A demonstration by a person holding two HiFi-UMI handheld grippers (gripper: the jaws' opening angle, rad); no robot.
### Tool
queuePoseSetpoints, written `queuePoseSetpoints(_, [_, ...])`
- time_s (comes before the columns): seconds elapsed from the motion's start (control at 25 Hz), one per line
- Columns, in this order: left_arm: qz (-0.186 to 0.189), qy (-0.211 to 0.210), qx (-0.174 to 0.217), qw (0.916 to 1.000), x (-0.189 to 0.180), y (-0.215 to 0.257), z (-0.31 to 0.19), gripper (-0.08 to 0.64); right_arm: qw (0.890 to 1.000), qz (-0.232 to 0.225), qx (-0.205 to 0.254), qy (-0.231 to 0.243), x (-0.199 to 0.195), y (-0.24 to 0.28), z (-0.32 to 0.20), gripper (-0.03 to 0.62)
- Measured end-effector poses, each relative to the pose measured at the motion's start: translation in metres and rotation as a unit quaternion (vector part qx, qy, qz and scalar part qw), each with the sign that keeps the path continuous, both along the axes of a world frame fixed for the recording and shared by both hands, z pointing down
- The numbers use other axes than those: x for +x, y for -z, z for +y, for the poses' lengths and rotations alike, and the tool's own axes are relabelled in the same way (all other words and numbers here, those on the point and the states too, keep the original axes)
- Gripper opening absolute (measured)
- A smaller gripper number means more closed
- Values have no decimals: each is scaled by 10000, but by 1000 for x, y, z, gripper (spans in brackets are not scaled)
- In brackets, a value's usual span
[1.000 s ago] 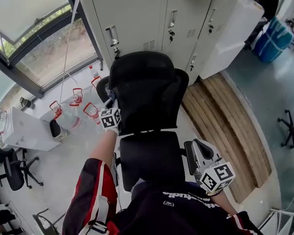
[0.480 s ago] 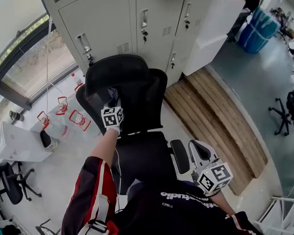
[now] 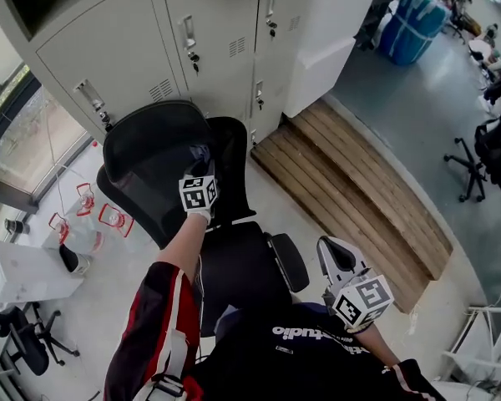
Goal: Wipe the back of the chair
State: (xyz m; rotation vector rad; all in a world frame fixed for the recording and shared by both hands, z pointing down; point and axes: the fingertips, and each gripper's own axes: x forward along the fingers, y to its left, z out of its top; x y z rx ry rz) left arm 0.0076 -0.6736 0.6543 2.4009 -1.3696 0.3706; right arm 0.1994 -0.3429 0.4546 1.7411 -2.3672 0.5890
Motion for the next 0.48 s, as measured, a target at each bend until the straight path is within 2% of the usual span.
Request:
queuePoseSetpoints(0.32, [74,-659,41,9978,111,3,2,54,9989,-12,-20,-466,60,-2,8,12])
queuePoseSetpoints(0.48, [187,-935,158,9953,142,15,21,54,9981,-77,15,-607,76,-1,17,14])
